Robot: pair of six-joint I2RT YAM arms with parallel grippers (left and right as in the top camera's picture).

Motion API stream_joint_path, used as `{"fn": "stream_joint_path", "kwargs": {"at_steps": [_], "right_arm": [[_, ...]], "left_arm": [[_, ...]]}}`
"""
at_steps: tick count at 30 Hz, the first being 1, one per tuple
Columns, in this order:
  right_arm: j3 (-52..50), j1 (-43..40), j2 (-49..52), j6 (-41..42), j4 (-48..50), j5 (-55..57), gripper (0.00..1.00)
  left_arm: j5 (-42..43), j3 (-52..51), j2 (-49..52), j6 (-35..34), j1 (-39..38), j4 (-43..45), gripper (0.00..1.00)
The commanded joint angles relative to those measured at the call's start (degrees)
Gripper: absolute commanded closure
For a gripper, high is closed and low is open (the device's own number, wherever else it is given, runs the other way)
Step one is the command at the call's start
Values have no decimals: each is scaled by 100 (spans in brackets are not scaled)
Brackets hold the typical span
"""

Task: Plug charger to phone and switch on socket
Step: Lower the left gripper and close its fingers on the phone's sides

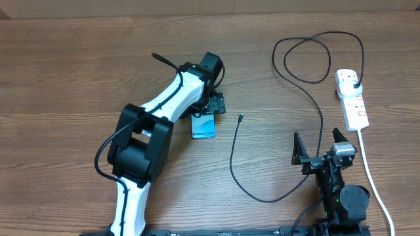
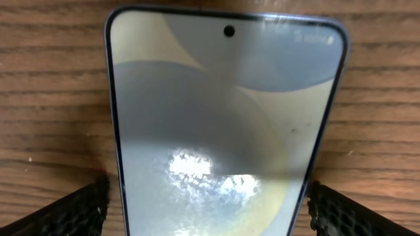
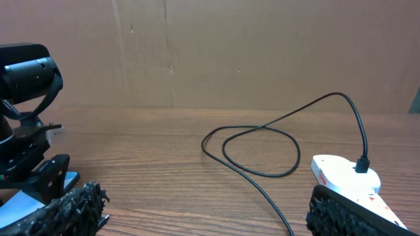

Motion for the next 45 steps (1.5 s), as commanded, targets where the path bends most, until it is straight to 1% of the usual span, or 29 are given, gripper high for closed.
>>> {"fn": "stream_joint_path", "kwargs": {"at_steps": [1, 27, 32, 33, 38, 45], "right_arm": [[-57, 26, -46, -24, 42, 11, 0], [-57, 26, -46, -24, 42, 11, 0], [-57, 26, -46, -24, 42, 11, 0], [-57, 26, -46, -24, 42, 11, 0], [-57, 26, -46, -24, 42, 11, 0], [-57, 26, -46, -24, 42, 11, 0]], "left_arm": [[-122, -129, 44, -111, -31, -59, 0], [-146, -129, 44, -114, -168, -7, 0], [7, -129, 44, -111, -168, -7, 0], [-9, -129, 44, -81, -168, -2, 0], [-20, -136, 44, 511, -168, -52, 0], [-20, -188, 44, 527, -175, -48, 0]]}}
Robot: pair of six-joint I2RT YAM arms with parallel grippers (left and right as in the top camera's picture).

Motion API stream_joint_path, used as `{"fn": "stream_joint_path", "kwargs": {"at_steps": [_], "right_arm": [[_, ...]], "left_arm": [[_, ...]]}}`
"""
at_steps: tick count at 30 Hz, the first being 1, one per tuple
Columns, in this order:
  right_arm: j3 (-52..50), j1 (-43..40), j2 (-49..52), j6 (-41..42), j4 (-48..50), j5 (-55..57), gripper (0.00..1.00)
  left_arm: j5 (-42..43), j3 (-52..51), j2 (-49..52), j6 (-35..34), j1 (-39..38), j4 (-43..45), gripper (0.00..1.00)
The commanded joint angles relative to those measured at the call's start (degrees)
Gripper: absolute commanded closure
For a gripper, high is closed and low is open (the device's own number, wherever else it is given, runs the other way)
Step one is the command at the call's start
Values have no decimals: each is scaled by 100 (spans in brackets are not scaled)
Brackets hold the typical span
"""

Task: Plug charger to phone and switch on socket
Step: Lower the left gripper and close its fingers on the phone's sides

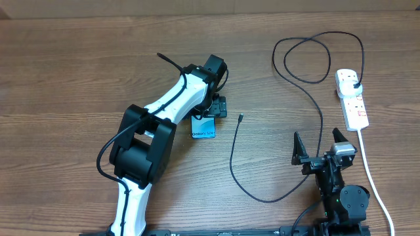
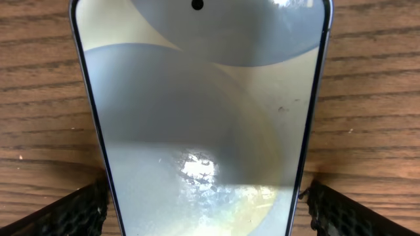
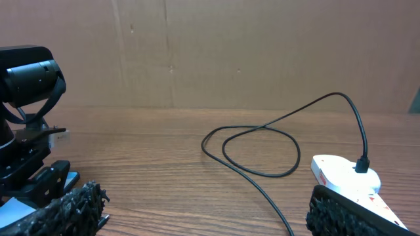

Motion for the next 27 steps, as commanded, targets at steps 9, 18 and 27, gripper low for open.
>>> {"fn": "stream_joint_path", "kwargs": {"at_steps": [9, 18, 27], "right_arm": [[-57, 28, -46, -24, 39, 9, 0], [-57, 28, -46, -24, 39, 9, 0], [-57, 28, -46, -24, 39, 9, 0]], "left_arm": [[90, -208, 44, 153, -37, -13, 5], [92, -208, 44, 133, -37, -17, 21], [155, -208, 44, 136, -37, -33, 21]]}}
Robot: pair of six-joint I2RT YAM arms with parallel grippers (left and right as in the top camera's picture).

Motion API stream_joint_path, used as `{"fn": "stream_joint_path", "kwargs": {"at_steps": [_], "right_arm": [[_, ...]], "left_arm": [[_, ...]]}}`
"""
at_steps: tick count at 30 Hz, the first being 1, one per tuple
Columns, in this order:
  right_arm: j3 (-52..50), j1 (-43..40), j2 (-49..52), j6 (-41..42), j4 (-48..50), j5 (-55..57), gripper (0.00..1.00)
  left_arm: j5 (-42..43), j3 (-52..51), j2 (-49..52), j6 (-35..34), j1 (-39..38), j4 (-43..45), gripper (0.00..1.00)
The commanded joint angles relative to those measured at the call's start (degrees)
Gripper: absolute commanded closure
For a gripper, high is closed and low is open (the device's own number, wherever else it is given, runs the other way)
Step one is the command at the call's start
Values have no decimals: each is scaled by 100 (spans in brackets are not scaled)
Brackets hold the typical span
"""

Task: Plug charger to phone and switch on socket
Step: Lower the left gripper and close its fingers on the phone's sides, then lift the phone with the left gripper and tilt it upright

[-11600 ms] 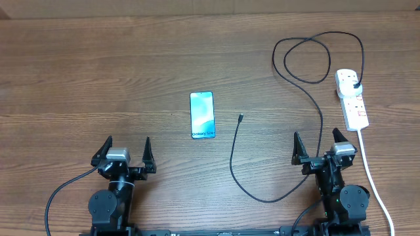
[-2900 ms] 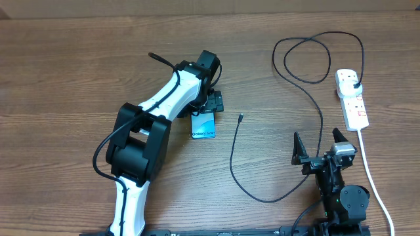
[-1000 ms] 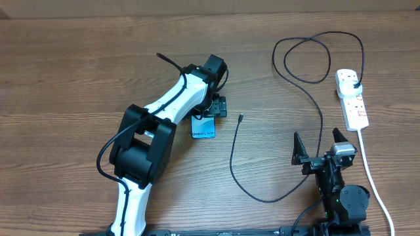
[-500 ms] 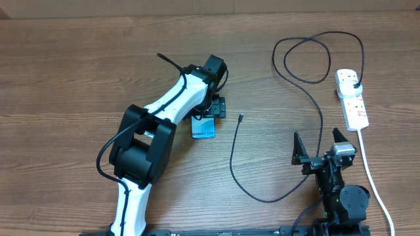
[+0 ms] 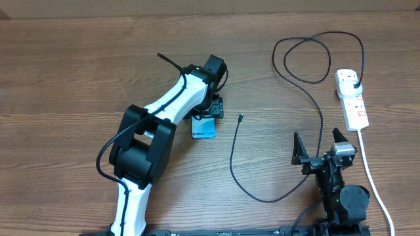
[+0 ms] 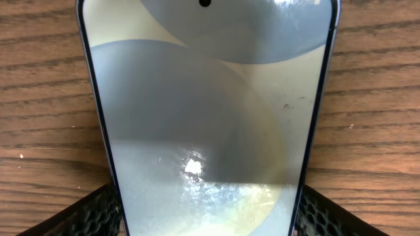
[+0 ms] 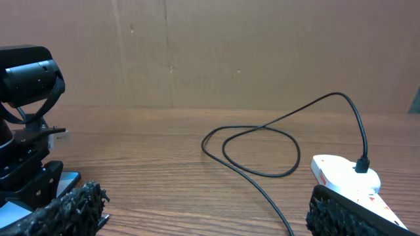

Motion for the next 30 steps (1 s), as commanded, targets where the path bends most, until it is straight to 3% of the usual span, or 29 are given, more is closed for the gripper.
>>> {"fn": "stream_joint_path", "kwargs": {"at_steps": [1, 15, 30], "right_arm": [[-57, 28, -46, -24, 42, 11, 0], [-57, 28, -46, -24, 42, 11, 0], [-57, 28, -46, -24, 42, 11, 0]], "left_arm": [[140, -177, 66, 90, -35, -37, 21], [190, -20, 55, 87, -26, -341, 26], [2057, 605, 52, 131, 651, -1611, 28]]}}
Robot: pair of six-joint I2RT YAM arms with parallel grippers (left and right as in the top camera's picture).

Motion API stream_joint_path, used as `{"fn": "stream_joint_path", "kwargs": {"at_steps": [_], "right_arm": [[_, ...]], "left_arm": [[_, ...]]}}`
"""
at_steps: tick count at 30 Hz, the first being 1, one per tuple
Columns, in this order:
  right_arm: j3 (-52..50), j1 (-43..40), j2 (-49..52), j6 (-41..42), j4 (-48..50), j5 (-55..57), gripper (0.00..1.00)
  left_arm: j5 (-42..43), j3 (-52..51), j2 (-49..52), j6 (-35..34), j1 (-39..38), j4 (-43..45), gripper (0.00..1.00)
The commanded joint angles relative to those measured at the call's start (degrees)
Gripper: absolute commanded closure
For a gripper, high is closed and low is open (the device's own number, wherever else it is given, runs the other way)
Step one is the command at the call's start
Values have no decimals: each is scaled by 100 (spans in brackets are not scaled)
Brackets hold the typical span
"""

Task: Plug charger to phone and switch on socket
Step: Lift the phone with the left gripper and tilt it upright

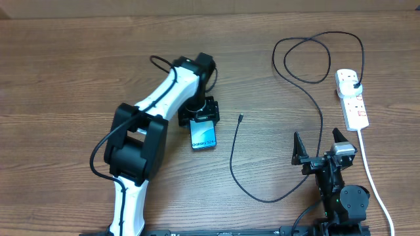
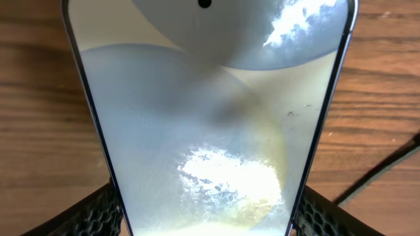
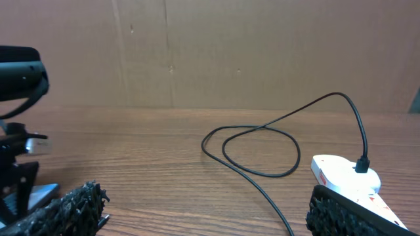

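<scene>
The phone point(image 1: 203, 134) is clamped by its long edges in my left gripper point(image 1: 199, 117), screen up. In the left wrist view the phone point(image 2: 210, 111) fills the frame and both black fingers point(image 2: 98, 213) press its sides. The wood beneath is blurred, so the phone hangs above the table. The charger cable's free plug point(image 1: 241, 118) lies just right of the phone. From there the black cable point(image 1: 320, 118) loops back to the white socket strip point(image 1: 352, 98). My right gripper point(image 1: 321, 145) rests open near the front edge, with nothing between its fingers point(image 3: 328, 210).
The strip's white lead point(image 1: 371, 174) runs down the right side to the front edge. The cable forms a loop point(image 3: 252, 151) at the back right. A brown wall point(image 3: 210, 52) stands behind the table. The left arm point(image 1: 141, 141) stretches across the centre-left.
My left gripper, shut on the phone, has turned and shifted slightly forward. The phone now hangs off the wood, where before it lay flat. The right arm has not moved.
First my left gripper stood open over the phone, fingers well apart on either side. It then sat further along the phone, still apart. Later the fingers had shut on its edges, and now the phone is held raised beside the cable's free end.
</scene>
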Motion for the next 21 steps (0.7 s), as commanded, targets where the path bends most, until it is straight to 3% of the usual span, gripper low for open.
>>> {"fn": "stream_joint_path", "kwargs": {"at_steps": [1, 10, 21], "right_arm": [[-57, 26, -46, -24, 42, 11, 0], [-57, 26, -46, -24, 42, 11, 0], [-57, 26, -46, -24, 42, 11, 0]], "left_arm": [[791, 247, 39, 168, 271, -299, 28], [2144, 251, 39, 883, 656, -809, 28], [5189, 249, 42, 1657, 1047, -1366, 30]]}}
